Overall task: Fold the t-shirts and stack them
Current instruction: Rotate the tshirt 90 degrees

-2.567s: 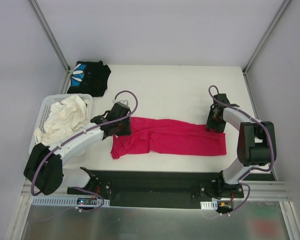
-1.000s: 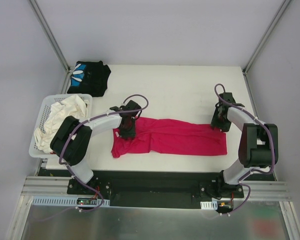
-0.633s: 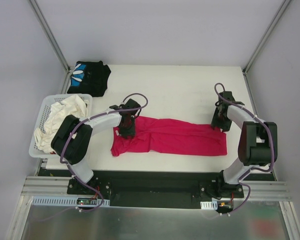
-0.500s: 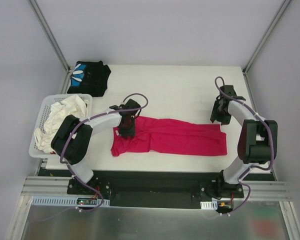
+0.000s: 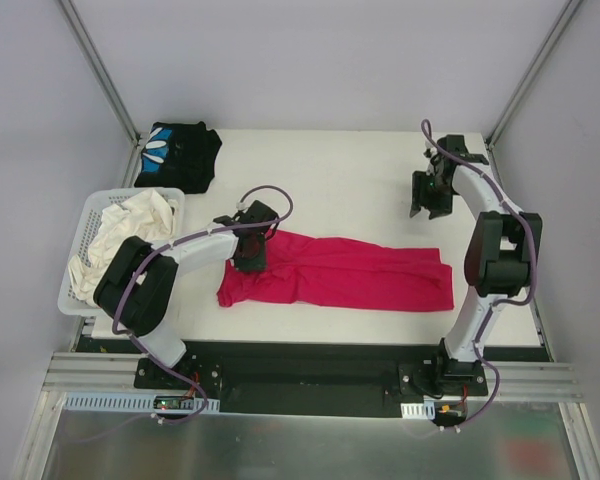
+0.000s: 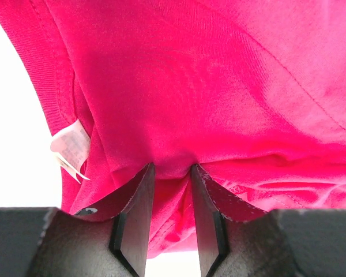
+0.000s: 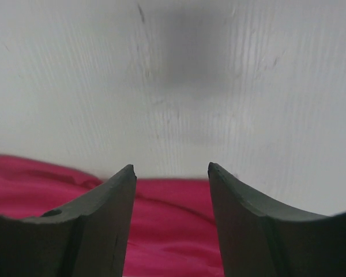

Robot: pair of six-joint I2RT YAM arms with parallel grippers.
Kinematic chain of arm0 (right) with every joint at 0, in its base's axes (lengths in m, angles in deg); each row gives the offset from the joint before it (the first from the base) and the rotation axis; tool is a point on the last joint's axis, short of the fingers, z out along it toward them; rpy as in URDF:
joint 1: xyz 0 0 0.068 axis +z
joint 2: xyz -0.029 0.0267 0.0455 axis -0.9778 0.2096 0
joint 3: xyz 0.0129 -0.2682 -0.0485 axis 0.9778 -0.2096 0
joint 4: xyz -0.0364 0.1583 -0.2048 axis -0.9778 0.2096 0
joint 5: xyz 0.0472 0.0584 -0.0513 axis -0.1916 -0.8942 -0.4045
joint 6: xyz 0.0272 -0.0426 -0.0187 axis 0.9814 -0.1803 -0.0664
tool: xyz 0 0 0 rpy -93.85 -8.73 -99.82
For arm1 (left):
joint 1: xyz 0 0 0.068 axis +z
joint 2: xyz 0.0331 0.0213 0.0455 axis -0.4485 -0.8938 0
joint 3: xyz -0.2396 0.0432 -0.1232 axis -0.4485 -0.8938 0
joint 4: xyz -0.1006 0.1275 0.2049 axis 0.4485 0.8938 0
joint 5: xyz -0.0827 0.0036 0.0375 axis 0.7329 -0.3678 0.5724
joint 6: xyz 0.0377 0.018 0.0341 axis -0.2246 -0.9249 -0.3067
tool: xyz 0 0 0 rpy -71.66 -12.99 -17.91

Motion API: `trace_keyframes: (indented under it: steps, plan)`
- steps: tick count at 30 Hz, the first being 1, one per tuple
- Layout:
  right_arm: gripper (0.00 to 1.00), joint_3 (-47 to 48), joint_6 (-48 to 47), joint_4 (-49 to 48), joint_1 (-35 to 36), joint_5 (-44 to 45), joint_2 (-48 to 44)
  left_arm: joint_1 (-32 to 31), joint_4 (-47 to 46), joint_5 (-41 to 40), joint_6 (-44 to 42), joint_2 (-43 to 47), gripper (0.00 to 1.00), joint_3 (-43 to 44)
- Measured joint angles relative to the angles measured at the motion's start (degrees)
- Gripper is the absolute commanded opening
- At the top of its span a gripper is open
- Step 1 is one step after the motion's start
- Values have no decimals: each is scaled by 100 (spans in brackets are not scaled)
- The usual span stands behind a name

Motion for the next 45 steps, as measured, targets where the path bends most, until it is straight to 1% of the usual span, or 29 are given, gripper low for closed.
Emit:
trace_keyframes:
  steps: [3, 7, 10, 14, 17, 20, 24, 30, 38, 45]
  plan:
    - [57, -695, 149, 63, 151, 7, -391, 0, -76, -39, -15, 20, 31, -26]
    - [57, -1464, 457, 114, 570, -90, -1128, 0, -138, -39, -31, 20, 31, -37]
    - [58, -1906, 719, 96, 883, -109, -1808, 0, -192, -46, -52, 20, 31, -39]
    - [58, -2474, 1176, 37, 1222, -59, -2955, 2, -229, -118, -63, 17, 31, -39]
    - [59, -2739, 1408, 11, 1381, -33, -3781, 50, -245, -133, -61, -94, 31, -2]
    - [59, -2896, 1589, -31, 1416, -33, -4562, 166, -225, -81, -59, -354, 31, 256]
    - [60, -2938, 1716, -85, 1416, -52, -5241, 319, -245, -61, -61, -710, 30, 662]
    - [61, -3051, 1749, -114, 1429, -243, -5864, 568, -254, 42, -122, -1351, 30, 1462]
    - [63, -3456, 1698, -50, 1429, -382, -6408, 984, -37, 319, -382, -2382, 30, 2964]
    - [64, -3797, 1646, -66, 1429, -511, -6666, 1215, 619, 455, -960, -3720, 30, 5152]
